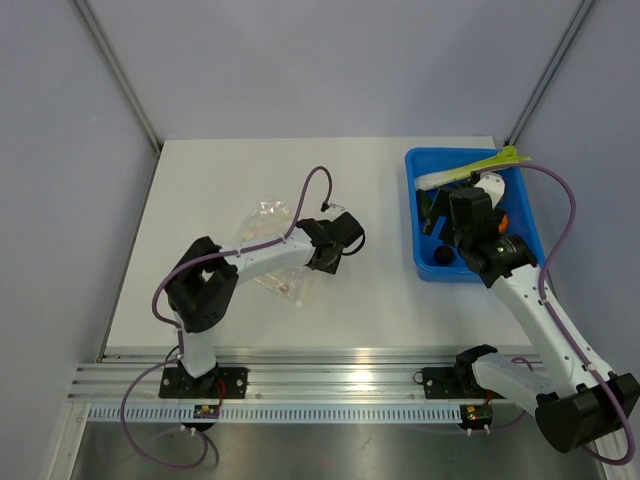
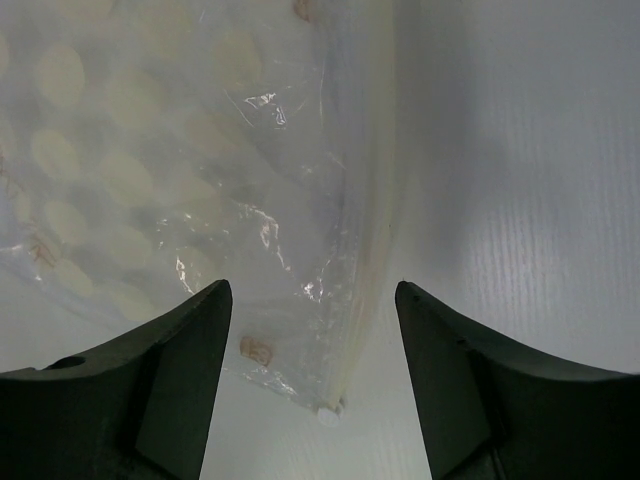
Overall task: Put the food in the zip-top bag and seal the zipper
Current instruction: Pick up the zipper food storage bag at the center of the board.
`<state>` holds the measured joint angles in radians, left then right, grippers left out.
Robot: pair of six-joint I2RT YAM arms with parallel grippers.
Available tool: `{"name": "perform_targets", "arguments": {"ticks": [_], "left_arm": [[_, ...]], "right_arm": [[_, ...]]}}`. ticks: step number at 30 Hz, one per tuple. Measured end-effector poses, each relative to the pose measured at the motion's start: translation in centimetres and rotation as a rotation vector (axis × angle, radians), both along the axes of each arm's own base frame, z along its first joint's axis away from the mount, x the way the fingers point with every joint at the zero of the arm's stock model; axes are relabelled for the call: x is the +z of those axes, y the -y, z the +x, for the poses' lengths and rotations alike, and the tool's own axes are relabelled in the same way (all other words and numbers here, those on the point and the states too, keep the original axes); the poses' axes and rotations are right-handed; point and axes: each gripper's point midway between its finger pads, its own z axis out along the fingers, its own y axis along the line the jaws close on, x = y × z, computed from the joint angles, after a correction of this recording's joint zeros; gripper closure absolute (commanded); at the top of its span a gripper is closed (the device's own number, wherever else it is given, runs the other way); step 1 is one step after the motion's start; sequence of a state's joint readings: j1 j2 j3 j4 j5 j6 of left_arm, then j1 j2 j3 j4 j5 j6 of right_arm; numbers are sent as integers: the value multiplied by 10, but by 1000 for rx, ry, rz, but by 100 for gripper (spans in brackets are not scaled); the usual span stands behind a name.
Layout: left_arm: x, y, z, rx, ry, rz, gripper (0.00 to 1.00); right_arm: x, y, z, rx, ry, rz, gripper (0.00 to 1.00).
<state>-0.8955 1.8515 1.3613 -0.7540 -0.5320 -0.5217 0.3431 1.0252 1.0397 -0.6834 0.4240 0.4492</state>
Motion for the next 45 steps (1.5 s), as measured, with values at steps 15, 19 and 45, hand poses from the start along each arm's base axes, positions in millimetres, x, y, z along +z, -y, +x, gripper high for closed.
{"name": "perform_targets", "arguments": {"ticks": [15,19,45], "left_arm": [[-25,-4,13,21,11,108,46],[-28,-7,15,18,14,138,52],[126,41,35,-10,-21,-541,100]], "right_arm": [[-2,-2,-1,6,-1,9,1],[-4,-4,-2,14,-5,21,0],[-14,-107,4,357,-79,333,14]]}}
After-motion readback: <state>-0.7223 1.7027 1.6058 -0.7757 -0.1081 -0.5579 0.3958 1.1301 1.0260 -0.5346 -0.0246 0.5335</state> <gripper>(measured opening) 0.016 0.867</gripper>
